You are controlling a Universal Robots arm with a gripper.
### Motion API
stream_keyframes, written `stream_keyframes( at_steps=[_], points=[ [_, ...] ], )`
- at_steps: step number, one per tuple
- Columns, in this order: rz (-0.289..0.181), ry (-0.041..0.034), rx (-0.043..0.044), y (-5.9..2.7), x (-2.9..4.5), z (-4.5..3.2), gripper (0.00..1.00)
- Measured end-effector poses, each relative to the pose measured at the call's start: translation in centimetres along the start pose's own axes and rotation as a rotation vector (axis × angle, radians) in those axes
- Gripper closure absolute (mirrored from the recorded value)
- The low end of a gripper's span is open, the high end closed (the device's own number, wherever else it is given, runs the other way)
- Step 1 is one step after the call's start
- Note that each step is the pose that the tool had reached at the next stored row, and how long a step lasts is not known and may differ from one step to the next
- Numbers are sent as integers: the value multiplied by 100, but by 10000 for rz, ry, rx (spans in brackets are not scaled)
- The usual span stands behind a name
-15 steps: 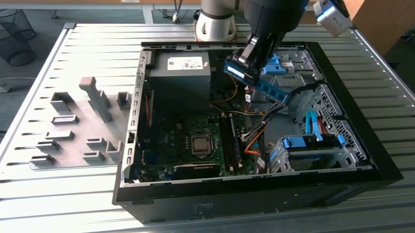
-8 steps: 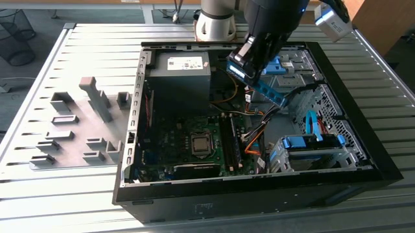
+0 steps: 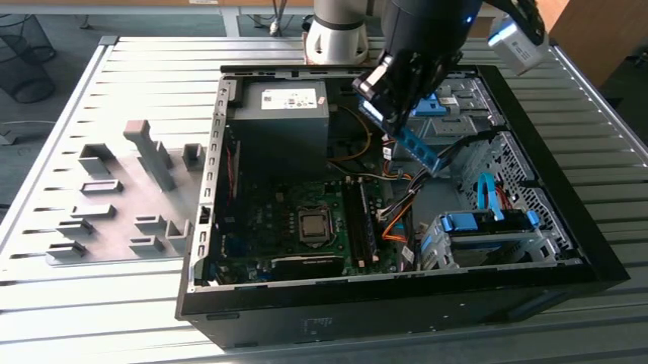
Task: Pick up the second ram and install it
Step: 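Insert the second ram into the second slot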
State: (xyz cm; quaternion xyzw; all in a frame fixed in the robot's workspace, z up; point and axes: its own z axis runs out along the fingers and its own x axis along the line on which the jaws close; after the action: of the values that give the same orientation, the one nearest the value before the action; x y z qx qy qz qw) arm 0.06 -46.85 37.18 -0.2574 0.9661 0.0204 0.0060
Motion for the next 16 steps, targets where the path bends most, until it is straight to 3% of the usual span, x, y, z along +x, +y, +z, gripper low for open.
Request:
stream_keyframes(
  at_steps=[16],
  points=[
    [2907, -92, 89, -1, 1, 35, 86]
  ],
)
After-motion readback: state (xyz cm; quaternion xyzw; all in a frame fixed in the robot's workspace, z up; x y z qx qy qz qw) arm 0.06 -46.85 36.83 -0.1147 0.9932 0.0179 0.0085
